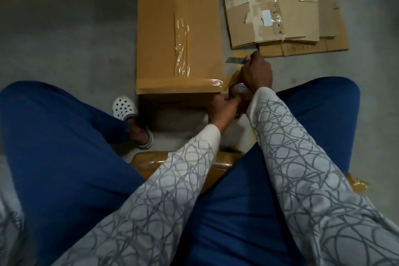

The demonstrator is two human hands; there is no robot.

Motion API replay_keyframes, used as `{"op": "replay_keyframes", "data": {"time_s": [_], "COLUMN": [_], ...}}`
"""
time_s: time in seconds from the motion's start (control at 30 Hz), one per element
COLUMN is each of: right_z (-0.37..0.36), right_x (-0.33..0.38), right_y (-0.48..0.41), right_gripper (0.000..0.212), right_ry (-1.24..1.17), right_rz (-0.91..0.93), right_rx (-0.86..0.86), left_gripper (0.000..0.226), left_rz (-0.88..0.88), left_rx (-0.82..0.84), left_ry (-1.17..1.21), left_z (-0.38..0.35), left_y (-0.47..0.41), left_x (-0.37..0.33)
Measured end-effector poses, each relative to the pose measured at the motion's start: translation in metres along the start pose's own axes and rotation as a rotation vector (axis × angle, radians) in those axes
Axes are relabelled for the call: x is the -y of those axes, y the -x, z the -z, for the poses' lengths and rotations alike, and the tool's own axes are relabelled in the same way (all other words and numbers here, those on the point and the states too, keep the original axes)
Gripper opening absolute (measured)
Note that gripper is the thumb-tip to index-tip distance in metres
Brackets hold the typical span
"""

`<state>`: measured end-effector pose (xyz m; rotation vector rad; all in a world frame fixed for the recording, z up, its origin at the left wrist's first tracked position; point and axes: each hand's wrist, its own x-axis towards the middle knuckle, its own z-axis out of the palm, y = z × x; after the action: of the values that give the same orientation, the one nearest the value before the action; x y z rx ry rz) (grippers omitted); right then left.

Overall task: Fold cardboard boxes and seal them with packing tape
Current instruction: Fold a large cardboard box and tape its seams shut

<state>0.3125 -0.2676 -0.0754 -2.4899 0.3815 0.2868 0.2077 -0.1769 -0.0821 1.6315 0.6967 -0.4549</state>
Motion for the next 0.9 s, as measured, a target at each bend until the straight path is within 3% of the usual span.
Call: {"op": "replay_keyframes", "data": {"time_s": [0.07,0.13,0.23,0.33,0.53,0.73,0.83,0.9], "right_z": [-0.001,-0.003,-0.006,-0.003,0.005,0.052,0.05,0.043], "right_x": [-0.001,-0.002,-0.007,-0.012,-0.019,-0.034,-0.031,-0.025], "right_y": [-0.003,-0.003,-0.001,0.002,0.012,0.0,0.006,0.015], "right_gripper": [0.031,0.031,0.03,0.028,0.023,0.031,0.028,0.027], "right_ry": [0.008,0.017,0.021,0.014,-0.04,-0.117,-0.192,-0.243], "right_rz": [0.016,0.019,0.019,0.043,0.107,0.111,0.131,0.148], "right_rx": [-0.018,-0.024,-0.049,-0.074,-0.069,-0.248,-0.216,-0.187], "left_gripper": [0.036,0.061,0.093,0.104,0.1,0.102,0.084,0.054], "left_rz": [-0.36,-0.541,-0.475,-0.455,-0.466,-0.467,-0.527,-0.553], "left_rx": [-0.272,-0.281,-0.051,-0.04,-0.095,-0.063,-0.021,-0.065], "left_ry": [-0.487,-0.756,-1.026,-1.212,-1.246,-1.242,-1.031,-0.656], "left_z": [0.01,0.022,0.032,0.032,0.03,0.045,0.046,0.04], "left_y": [0.002,0.002,-0.01,-0.013,-0.011,-0.01,-0.01,-0.005], "left_x": [0.012,0.018,0.03,0.034,0.034,0.036,0.022,0.006]}}
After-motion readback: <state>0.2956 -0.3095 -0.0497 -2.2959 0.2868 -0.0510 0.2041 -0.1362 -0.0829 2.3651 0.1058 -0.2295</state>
